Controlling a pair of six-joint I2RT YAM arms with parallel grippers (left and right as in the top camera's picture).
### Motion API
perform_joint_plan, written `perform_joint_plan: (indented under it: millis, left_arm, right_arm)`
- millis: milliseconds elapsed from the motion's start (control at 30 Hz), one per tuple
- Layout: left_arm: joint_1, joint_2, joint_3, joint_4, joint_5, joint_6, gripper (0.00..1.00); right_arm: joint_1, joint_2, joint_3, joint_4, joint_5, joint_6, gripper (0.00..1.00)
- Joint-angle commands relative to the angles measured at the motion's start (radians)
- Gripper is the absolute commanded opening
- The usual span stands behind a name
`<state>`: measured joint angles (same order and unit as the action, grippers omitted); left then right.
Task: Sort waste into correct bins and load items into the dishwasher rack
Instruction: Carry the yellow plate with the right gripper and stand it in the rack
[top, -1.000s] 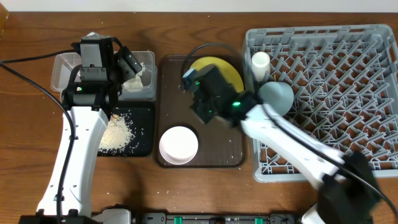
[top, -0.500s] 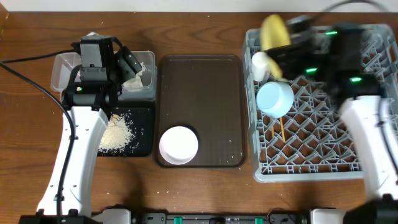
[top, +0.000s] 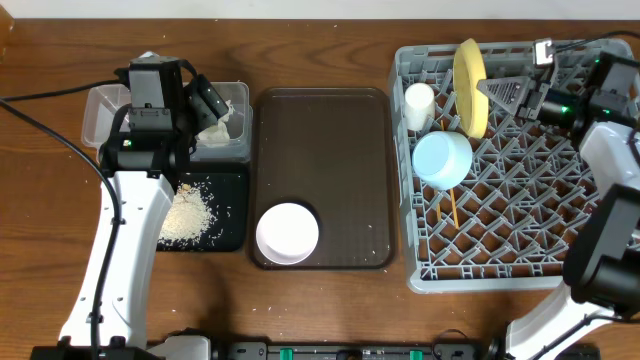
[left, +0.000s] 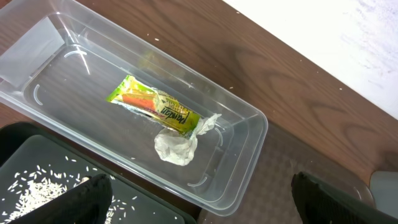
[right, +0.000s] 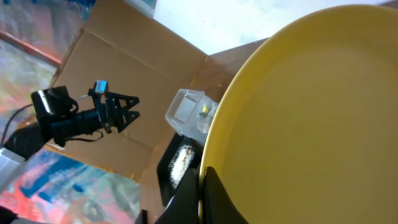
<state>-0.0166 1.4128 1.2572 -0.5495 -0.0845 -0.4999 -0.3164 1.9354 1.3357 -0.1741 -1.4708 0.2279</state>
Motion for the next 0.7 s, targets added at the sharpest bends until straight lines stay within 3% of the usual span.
perform_joint_plan:
  millis: [0, 67, 200, 300, 467, 667]
  left_arm:
    - [0.005, 0.005, 0.015, 0.001, -0.005, 0.002, 0.95]
    - [0.005, 0.005, 0.015, 0.001, -0.005, 0.002, 0.95]
    - [0.005, 0.005, 0.015, 0.001, -0.005, 0.002, 0.95]
    - [0.005, 0.005, 0.015, 0.001, -0.005, 0.002, 0.95]
    - [0.005, 0.005, 0.015, 0.001, -0.005, 0.002, 0.95]
    - [0.005, 0.005, 0.015, 0.001, -0.005, 0.002, 0.95]
  right_arm:
    - [-0.005, 0.014, 0.01, 0.029, -0.089, 0.026, 0.01]
    - [-0.011, 0.014, 0.01, 0.043, -0.085, 0.026, 0.07]
    - [-0.026, 0.013, 0.011, 0.098, -0.085, 0.069, 0.27]
    - [-0.047, 0.013, 0.011, 0.105, -0.069, 0.095, 0.56]
    - [-0.098, 0.013, 0.011, 0.107, -0.029, 0.193, 0.63]
    - [-0.151, -0.008, 0.011, 0.089, 0.044, 0.254, 0.64]
